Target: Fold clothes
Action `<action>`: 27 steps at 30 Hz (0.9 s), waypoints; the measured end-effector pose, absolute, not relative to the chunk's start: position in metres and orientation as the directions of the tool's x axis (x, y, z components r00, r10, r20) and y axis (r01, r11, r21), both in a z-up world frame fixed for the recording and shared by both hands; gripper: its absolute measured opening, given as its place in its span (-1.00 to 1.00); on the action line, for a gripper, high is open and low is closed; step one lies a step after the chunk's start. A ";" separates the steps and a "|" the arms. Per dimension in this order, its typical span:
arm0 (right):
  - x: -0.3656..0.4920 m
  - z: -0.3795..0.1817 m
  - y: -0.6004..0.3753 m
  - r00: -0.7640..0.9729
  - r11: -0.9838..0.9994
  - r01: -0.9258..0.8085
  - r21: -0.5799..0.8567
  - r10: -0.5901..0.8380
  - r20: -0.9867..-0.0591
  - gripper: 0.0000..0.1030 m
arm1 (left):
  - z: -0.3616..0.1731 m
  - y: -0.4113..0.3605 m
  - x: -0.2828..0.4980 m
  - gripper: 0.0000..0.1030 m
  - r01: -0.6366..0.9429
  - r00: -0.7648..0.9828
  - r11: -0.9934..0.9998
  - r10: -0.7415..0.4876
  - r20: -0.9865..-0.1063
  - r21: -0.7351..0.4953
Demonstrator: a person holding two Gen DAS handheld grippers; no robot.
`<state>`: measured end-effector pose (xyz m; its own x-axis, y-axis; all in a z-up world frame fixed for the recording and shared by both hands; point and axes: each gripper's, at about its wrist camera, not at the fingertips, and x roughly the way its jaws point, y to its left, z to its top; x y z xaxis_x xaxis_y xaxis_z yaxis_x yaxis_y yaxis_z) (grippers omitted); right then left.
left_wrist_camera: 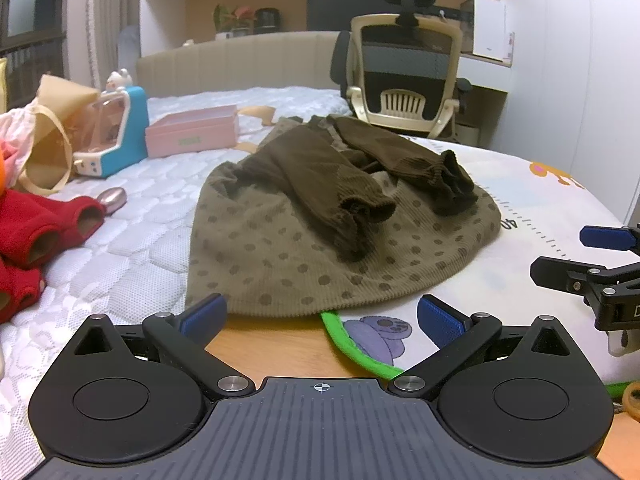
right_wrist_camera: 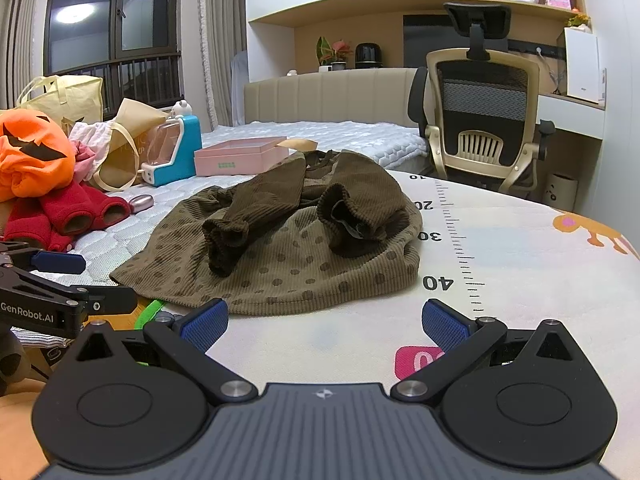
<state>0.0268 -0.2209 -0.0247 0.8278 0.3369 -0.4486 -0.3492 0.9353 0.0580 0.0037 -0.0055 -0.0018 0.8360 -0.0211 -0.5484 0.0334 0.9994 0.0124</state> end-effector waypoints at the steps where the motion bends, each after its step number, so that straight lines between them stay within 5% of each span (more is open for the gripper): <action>1: 0.027 -0.025 -0.221 0.828 0.935 -0.349 0.058 0.337 -0.449 1.00 | -0.002 -0.006 0.004 1.00 0.033 0.836 0.999 -0.021 -0.548 0.013; 27: 0.028 -0.026 -0.222 0.826 0.936 -0.346 0.062 0.336 -0.452 1.00 | -0.002 -0.007 0.004 1.00 0.040 0.833 0.999 -0.025 -0.553 0.015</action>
<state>0.0284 -0.2221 -0.0258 0.8263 0.3355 -0.4524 -0.3460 0.9362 0.0623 0.0036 -0.0068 -0.0024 0.8330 -0.0250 -0.5528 0.0398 0.9991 0.0148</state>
